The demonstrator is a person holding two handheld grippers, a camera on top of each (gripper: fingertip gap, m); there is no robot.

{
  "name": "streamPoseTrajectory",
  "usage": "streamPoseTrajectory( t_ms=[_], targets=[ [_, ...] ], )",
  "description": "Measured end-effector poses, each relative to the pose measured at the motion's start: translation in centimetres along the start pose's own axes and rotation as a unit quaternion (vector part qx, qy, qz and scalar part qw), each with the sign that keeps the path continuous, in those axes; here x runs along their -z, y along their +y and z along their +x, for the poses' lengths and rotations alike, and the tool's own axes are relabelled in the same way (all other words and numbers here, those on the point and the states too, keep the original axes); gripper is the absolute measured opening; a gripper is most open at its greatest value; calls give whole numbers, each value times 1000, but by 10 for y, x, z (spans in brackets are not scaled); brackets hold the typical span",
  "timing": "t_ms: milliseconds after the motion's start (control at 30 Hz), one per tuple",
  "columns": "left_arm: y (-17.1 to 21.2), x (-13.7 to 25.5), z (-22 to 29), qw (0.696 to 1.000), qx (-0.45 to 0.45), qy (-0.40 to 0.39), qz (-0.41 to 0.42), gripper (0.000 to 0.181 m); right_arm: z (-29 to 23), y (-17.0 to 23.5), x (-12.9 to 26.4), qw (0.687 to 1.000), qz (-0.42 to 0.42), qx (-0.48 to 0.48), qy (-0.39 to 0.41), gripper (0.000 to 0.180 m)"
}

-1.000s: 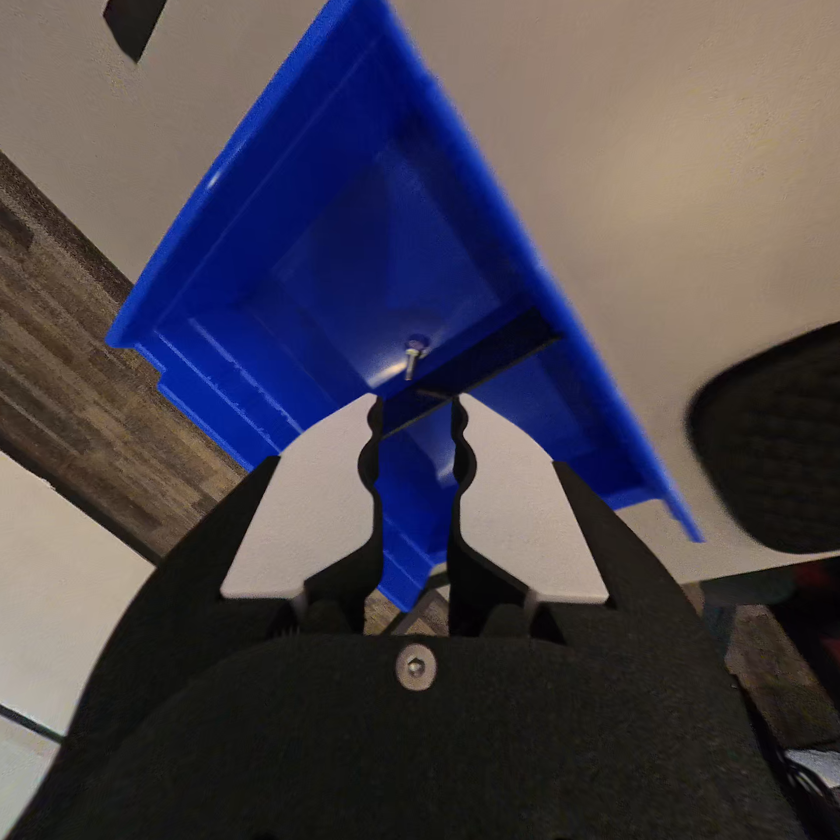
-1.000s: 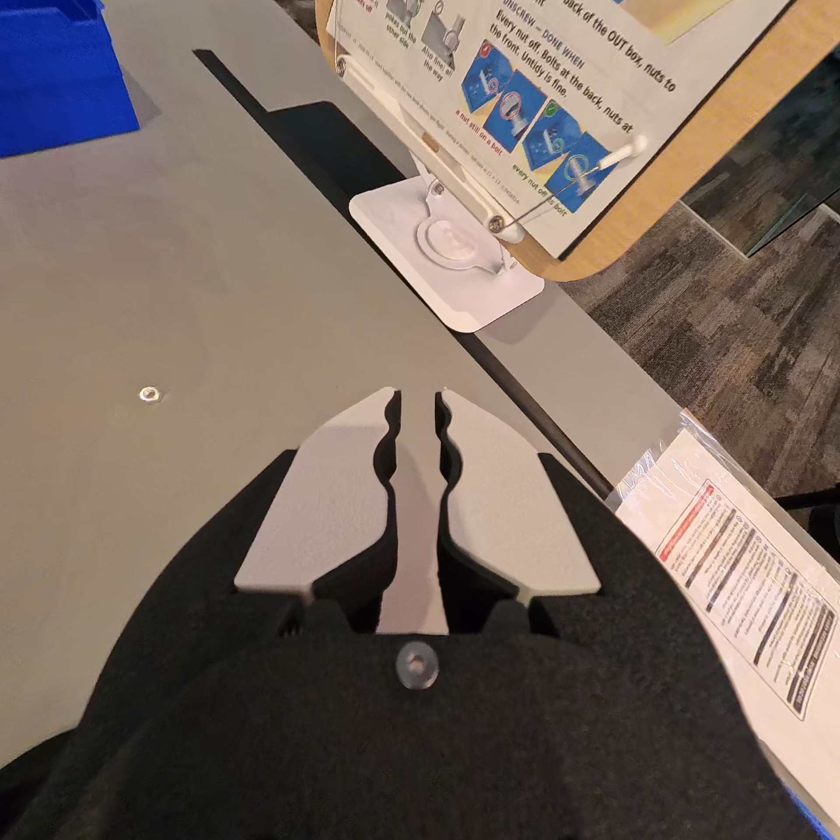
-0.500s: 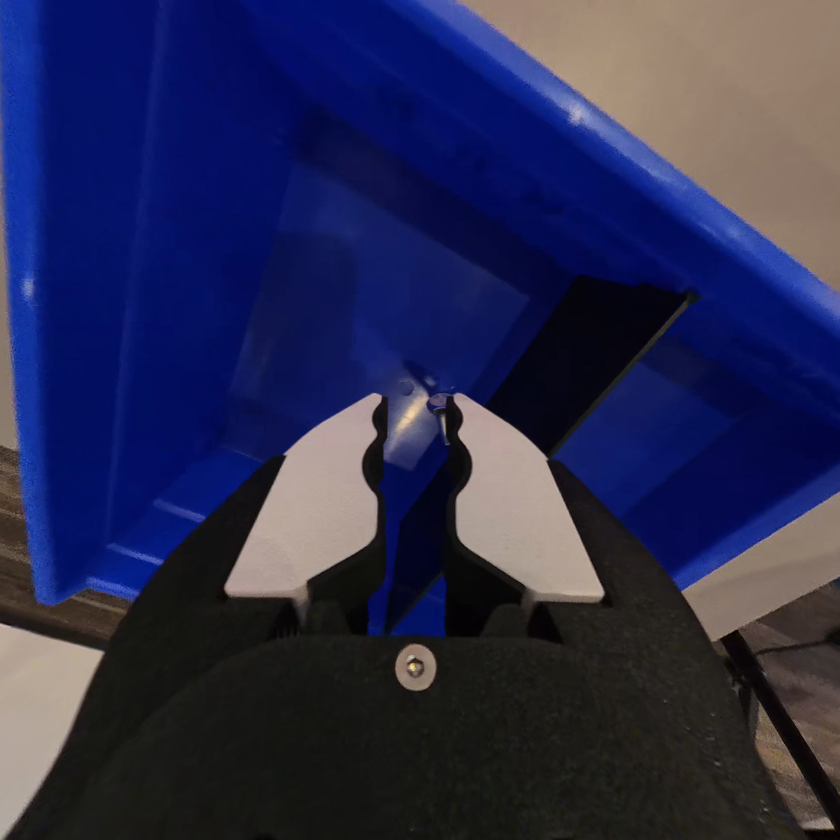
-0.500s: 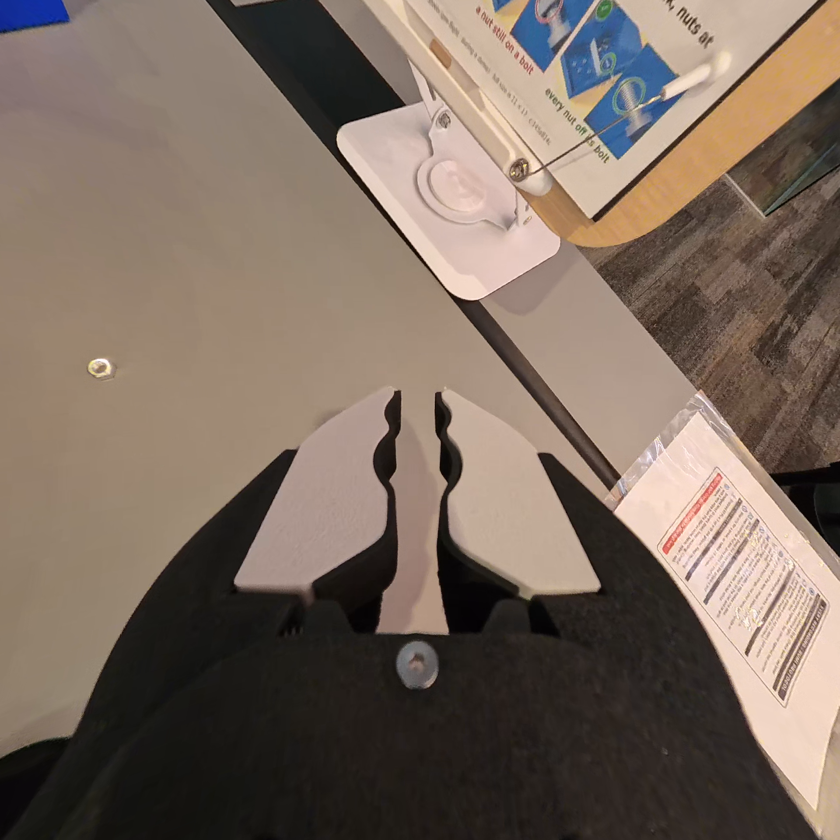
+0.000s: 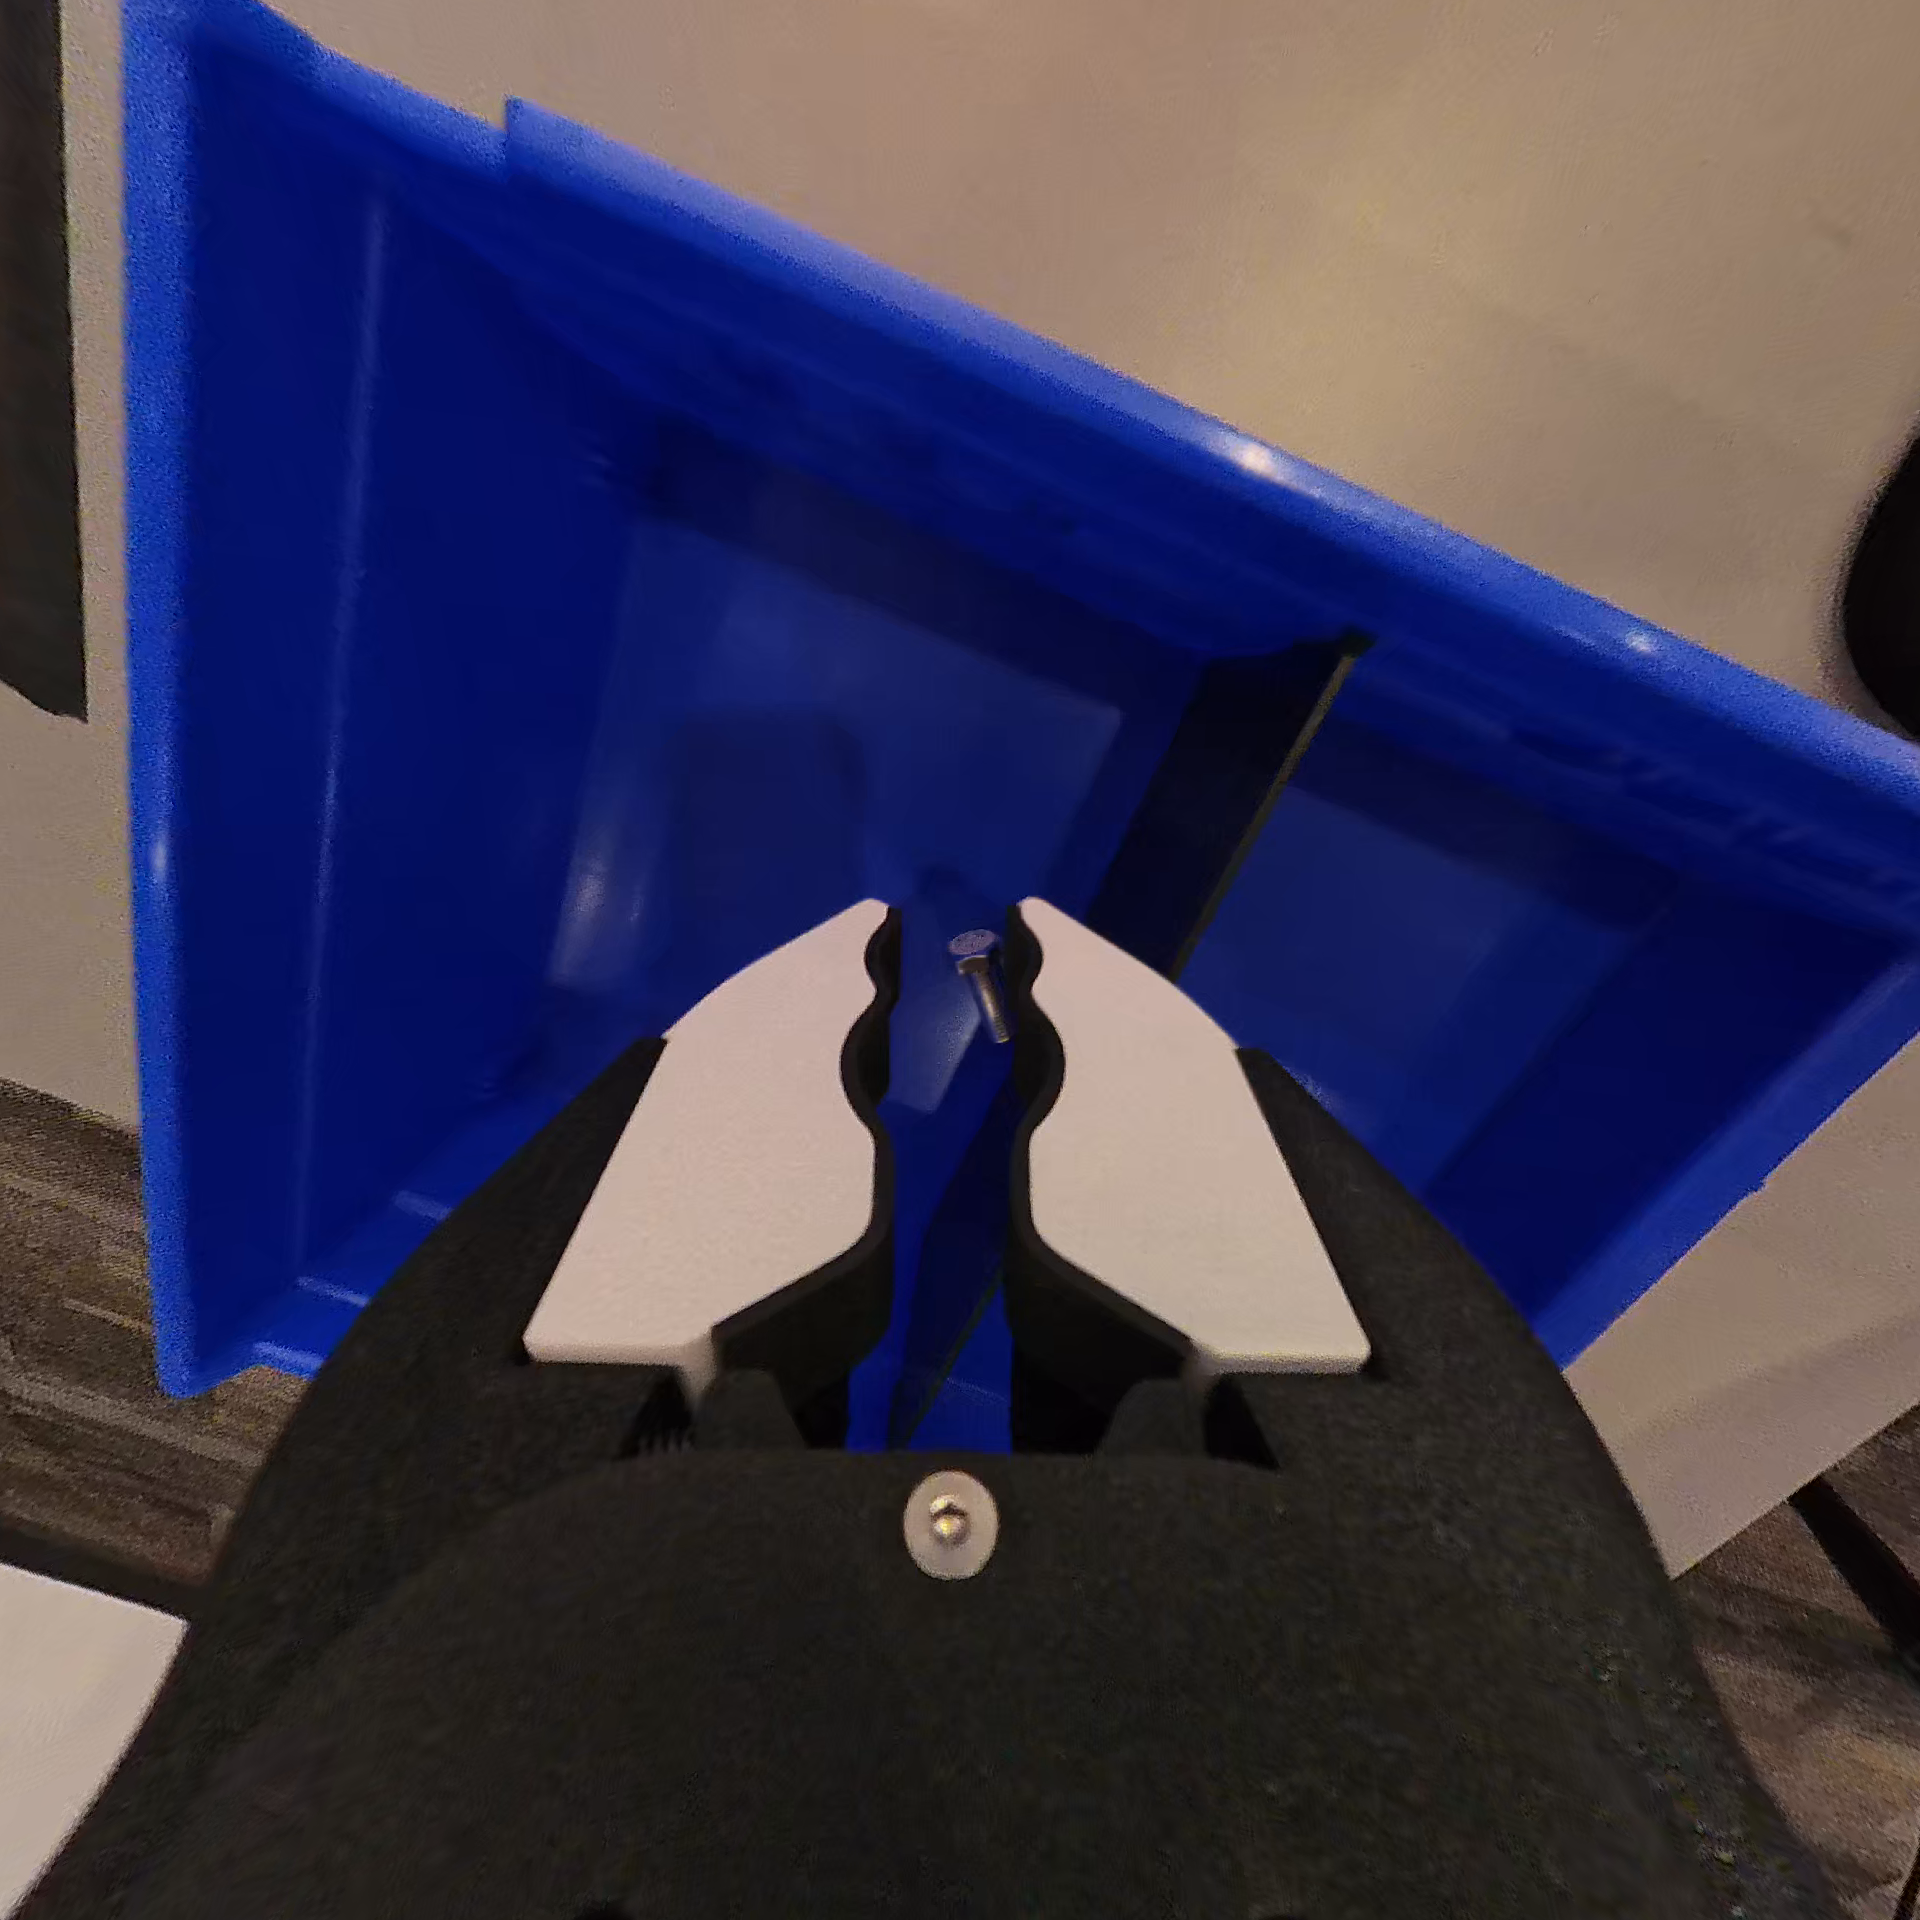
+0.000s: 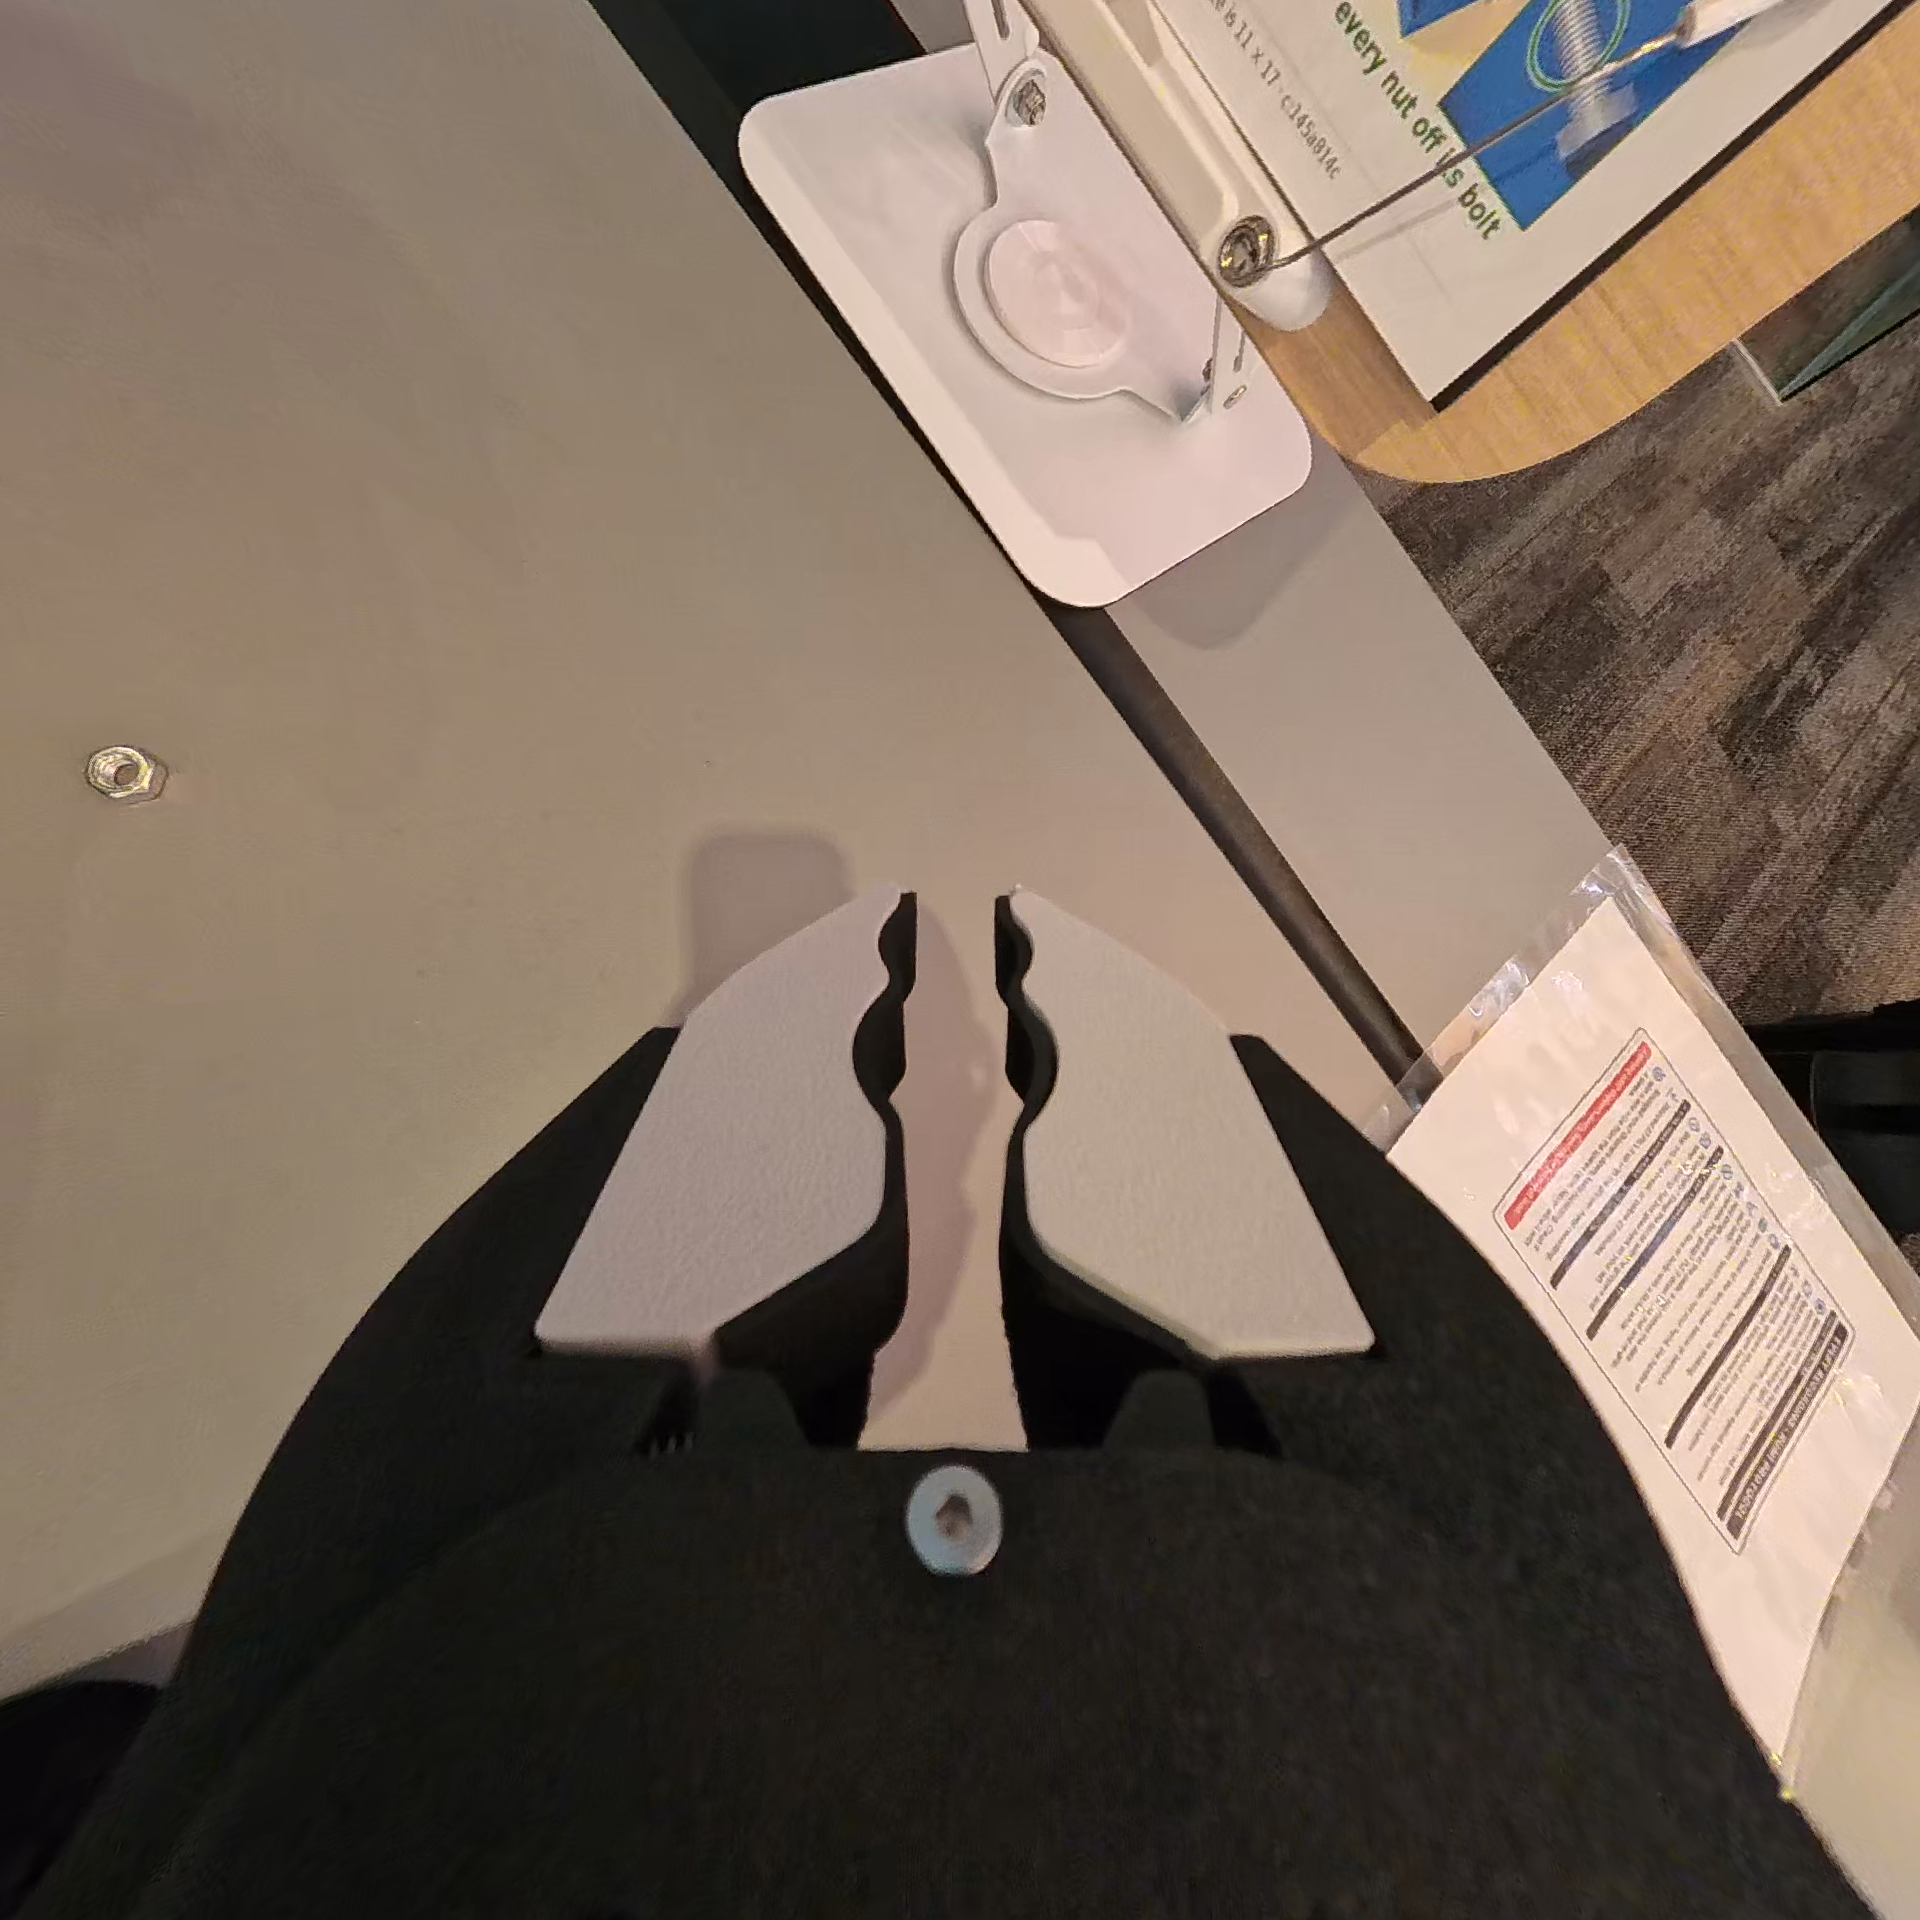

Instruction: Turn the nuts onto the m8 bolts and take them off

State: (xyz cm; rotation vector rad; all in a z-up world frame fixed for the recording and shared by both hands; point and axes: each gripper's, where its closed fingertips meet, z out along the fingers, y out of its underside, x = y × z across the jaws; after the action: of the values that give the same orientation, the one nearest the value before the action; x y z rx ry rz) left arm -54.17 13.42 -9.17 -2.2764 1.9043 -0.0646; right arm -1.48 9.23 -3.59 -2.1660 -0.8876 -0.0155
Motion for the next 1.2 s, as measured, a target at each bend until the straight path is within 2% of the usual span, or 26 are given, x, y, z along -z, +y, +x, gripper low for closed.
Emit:
streamPoseTrajectory(
  t_ms=[300, 500, 867, 967, 1200],
  targets=[
    [0, 3, -13, 998, -20, 56, -16, 19, -4, -10, -6, 999, 27, 11, -15, 13],
    [-1, -10, 1, 994, -66, 88, -11, 19, -15, -37, -4, 993, 109, -3, -55, 13],
    [-15, -3, -1, 982, -139, 114, 63, 21, -43, -84, 12, 968, 228, 7, -107, 12],
    [-7, -7, 1, 978, -158, 129, 45, 20, -47, -86, 8, 964, 238, 4, -117, 12],
    [26, -26, -2, 964, -223, 139, -41, 20, -52, -70, -22, 972, 192, -8, -134, 13]
  ],
)
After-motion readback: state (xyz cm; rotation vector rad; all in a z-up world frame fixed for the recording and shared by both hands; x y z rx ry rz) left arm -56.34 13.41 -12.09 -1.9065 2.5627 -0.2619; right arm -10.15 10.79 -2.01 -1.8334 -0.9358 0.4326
